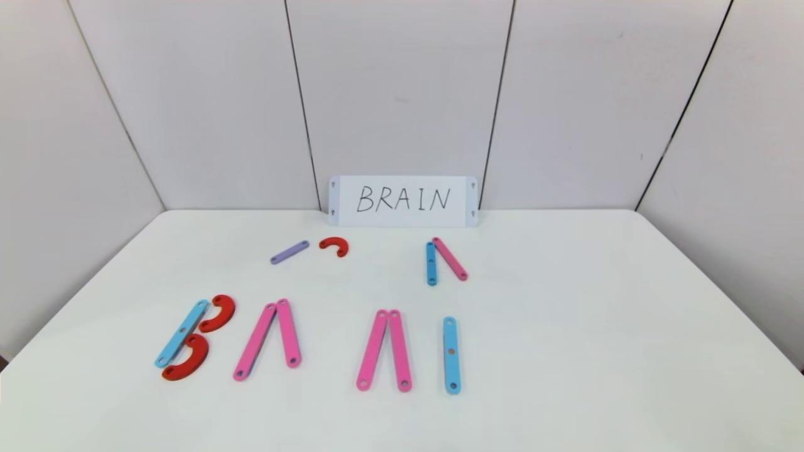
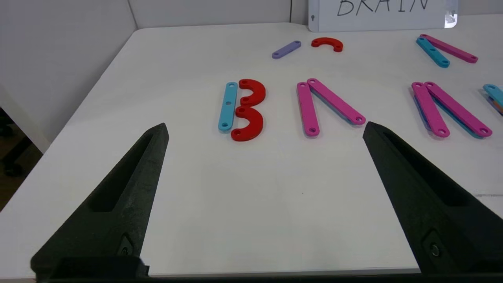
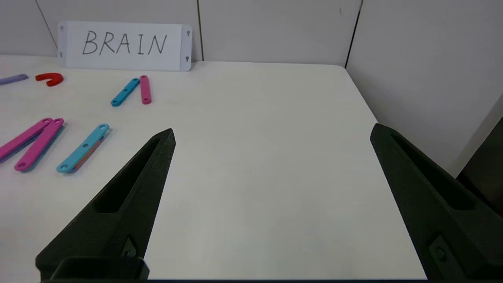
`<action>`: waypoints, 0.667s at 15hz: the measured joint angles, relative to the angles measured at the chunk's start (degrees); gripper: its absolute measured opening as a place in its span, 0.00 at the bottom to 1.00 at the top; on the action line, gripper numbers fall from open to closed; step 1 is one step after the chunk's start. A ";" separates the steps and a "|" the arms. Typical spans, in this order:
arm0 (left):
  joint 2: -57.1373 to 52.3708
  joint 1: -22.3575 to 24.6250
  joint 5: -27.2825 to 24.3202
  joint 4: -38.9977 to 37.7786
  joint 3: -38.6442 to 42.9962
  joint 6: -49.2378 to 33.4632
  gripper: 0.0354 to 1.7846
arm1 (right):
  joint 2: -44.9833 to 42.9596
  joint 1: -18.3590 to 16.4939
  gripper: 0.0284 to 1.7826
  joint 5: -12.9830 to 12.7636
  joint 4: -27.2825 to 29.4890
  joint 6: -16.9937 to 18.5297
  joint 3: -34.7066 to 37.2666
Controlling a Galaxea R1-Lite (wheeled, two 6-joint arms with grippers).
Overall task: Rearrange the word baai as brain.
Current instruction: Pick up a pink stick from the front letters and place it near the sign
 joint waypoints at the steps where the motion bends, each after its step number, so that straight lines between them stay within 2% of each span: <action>1: 2.21 -0.05 -0.04 0.09 -2.34 -0.02 0.97 | 2.18 0.00 0.97 0.44 0.26 -0.09 -3.08; 5: 13.21 -0.18 -1.11 0.26 -11.28 0.09 0.97 | 12.13 0.05 0.97 1.41 0.44 -0.28 -13.85; 10: 31.13 -0.44 -6.18 0.50 -24.62 0.44 0.97 | 26.69 0.49 0.97 6.99 0.44 -0.30 -26.19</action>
